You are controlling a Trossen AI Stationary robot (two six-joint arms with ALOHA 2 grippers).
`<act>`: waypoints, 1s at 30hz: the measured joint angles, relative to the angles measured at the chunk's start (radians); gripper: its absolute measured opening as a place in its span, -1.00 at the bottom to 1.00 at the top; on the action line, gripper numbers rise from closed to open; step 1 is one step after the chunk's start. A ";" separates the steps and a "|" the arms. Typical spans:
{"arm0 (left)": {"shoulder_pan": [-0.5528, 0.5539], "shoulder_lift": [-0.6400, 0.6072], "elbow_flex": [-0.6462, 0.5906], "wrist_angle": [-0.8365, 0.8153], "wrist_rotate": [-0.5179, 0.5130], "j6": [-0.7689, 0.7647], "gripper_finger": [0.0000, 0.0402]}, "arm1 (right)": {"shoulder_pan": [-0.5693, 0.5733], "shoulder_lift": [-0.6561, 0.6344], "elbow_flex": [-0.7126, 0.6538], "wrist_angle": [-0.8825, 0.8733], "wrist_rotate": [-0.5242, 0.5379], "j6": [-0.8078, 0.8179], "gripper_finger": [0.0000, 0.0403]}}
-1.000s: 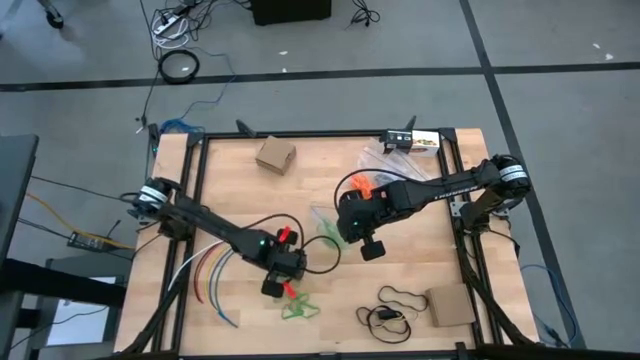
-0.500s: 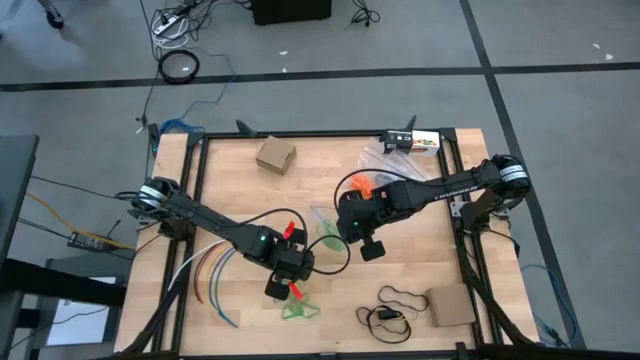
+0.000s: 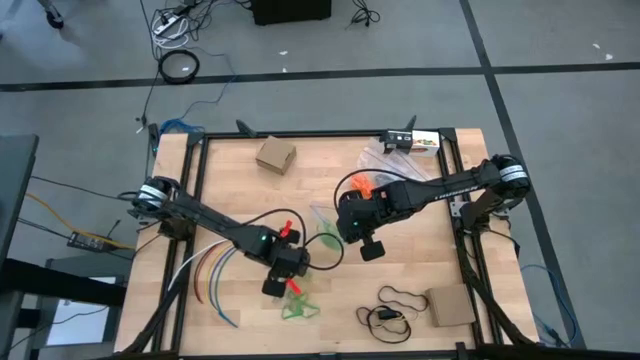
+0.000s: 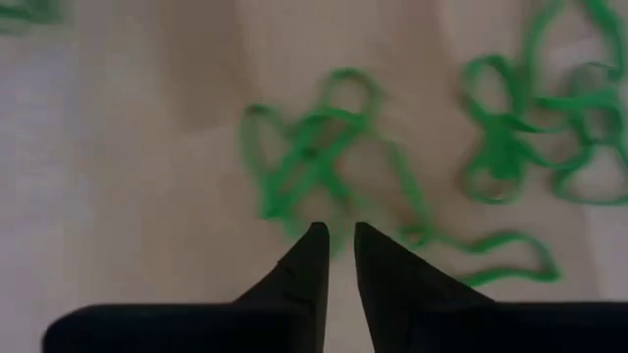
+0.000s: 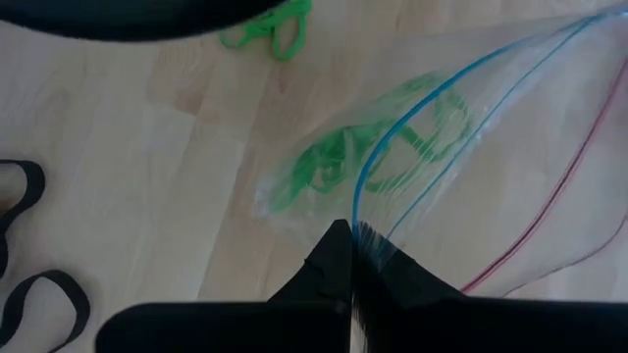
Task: Sort rubber bands
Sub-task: Put the green rubber band into the transparent zip bag
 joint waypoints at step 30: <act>0.022 -0.002 -0.214 0.224 -0.123 -0.136 -0.97 | 0.002 0.000 0.000 0.017 0.000 0.000 -1.00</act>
